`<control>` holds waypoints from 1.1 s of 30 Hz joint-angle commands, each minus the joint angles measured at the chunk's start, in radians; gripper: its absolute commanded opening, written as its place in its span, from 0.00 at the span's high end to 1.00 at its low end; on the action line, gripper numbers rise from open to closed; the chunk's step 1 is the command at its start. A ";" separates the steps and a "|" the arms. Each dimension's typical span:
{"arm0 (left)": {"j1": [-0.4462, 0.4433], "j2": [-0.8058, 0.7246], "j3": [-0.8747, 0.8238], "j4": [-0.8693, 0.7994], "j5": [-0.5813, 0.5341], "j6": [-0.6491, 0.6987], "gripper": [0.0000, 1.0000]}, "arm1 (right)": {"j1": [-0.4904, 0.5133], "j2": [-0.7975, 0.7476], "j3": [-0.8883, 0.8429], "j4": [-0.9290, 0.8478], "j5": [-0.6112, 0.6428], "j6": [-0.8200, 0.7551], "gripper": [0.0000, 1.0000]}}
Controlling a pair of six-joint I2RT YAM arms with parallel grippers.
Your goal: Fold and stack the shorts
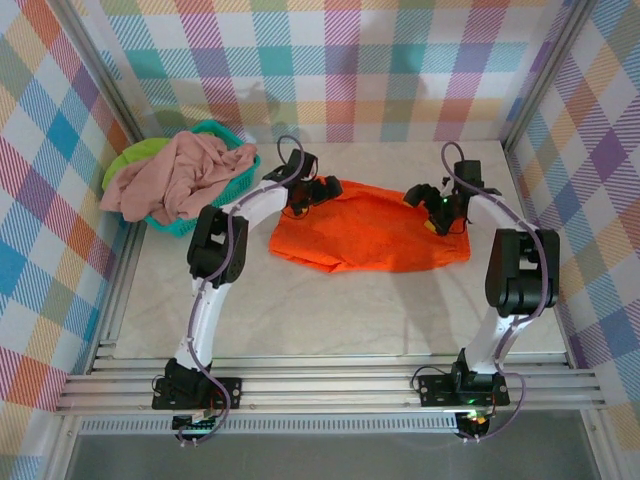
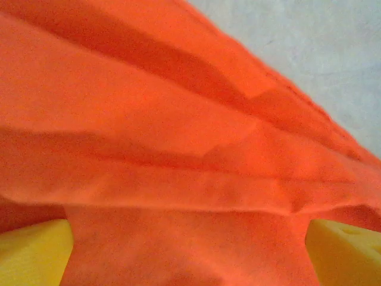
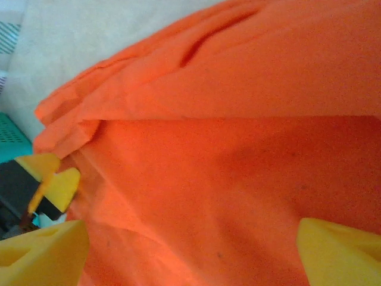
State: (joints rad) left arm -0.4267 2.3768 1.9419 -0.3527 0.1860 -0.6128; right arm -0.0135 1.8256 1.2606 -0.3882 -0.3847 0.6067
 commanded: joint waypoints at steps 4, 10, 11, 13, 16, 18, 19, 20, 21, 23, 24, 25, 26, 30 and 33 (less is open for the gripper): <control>0.036 0.049 0.150 0.025 -0.002 0.002 0.00 | -0.004 0.041 -0.024 -0.006 0.023 -0.060 0.10; 0.063 0.176 0.345 -0.058 0.015 0.027 0.00 | -0.005 0.068 -0.034 -0.005 0.038 -0.087 0.10; 0.068 0.194 0.371 -0.063 0.014 0.029 0.00 | -0.005 0.071 -0.036 -0.002 0.038 -0.085 0.10; 0.079 0.227 0.423 -0.069 0.011 0.030 0.00 | -0.005 0.074 -0.040 0.002 0.032 -0.084 0.10; 0.094 0.273 0.486 -0.069 0.018 0.024 0.00 | -0.008 0.061 -0.045 0.019 0.006 -0.073 0.10; 0.106 0.303 0.524 -0.078 0.029 0.009 0.00 | -0.009 0.043 -0.041 0.026 -0.023 -0.061 0.10; 0.112 0.313 0.536 -0.076 0.034 0.004 0.00 | -0.011 0.028 -0.040 0.035 -0.042 -0.053 0.09; 0.115 0.316 0.543 -0.073 0.036 0.005 0.00 | -0.014 0.015 -0.037 0.045 -0.060 -0.047 0.09; 0.119 0.317 0.550 -0.078 0.036 0.007 0.00 | -0.016 -0.001 -0.032 0.054 -0.076 -0.040 0.09; 0.124 0.296 0.562 -0.095 0.044 0.026 0.00 | -0.021 -0.022 -0.018 0.074 -0.101 -0.022 0.08; 0.122 0.267 0.559 -0.110 0.038 0.044 0.00 | -0.023 -0.027 -0.007 0.089 -0.112 -0.009 0.08; 0.118 0.230 0.545 -0.121 0.039 0.056 0.00 | -0.027 -0.025 0.006 0.100 -0.123 0.003 0.08; 0.112 0.193 0.518 -0.120 0.041 0.063 0.00 | -0.028 -0.016 0.017 0.108 -0.130 0.011 0.08; 0.074 -0.019 0.303 -0.060 0.034 0.083 0.00 | -0.052 0.068 0.115 0.098 -0.148 0.030 0.07; 0.050 -0.167 0.096 -0.018 0.026 0.051 0.00 | -0.076 0.110 0.163 0.096 -0.135 0.027 0.07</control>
State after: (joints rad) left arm -0.3428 2.3939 2.1414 -0.4240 0.2085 -0.5629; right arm -0.0643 1.8881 1.3819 -0.3088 -0.4995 0.6174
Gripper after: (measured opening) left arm 0.999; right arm 0.931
